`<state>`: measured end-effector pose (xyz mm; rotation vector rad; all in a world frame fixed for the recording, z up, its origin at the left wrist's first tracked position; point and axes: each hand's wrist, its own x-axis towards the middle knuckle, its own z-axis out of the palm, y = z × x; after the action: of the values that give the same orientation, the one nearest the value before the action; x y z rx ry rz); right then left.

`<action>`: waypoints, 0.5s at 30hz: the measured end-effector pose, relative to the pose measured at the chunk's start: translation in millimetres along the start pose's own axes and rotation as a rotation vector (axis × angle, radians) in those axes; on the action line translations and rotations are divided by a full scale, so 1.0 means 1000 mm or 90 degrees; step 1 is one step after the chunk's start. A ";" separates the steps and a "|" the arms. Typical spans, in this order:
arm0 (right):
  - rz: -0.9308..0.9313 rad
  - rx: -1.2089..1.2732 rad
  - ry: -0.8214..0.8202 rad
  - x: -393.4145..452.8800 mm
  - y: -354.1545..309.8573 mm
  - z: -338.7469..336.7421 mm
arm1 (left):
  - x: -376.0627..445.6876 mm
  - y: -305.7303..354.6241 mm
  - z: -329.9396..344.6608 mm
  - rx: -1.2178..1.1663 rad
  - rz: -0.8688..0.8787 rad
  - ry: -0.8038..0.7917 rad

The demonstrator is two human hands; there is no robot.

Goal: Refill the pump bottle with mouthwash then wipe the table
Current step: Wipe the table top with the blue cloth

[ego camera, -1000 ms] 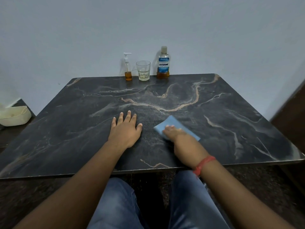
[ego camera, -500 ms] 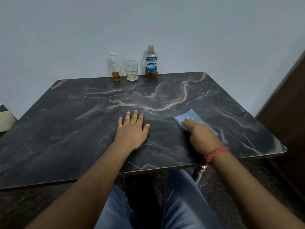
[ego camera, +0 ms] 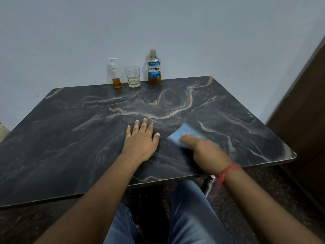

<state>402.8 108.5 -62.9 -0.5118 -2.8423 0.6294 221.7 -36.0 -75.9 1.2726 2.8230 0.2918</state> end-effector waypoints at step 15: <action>-0.072 -0.016 -0.011 -0.013 -0.030 0.015 | -0.048 -0.036 -0.015 -0.018 -0.035 0.133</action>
<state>401.9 72.3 -64.5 -0.3486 -2.8741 0.5820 225.8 -97.5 -69.7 1.2242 3.0069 0.4874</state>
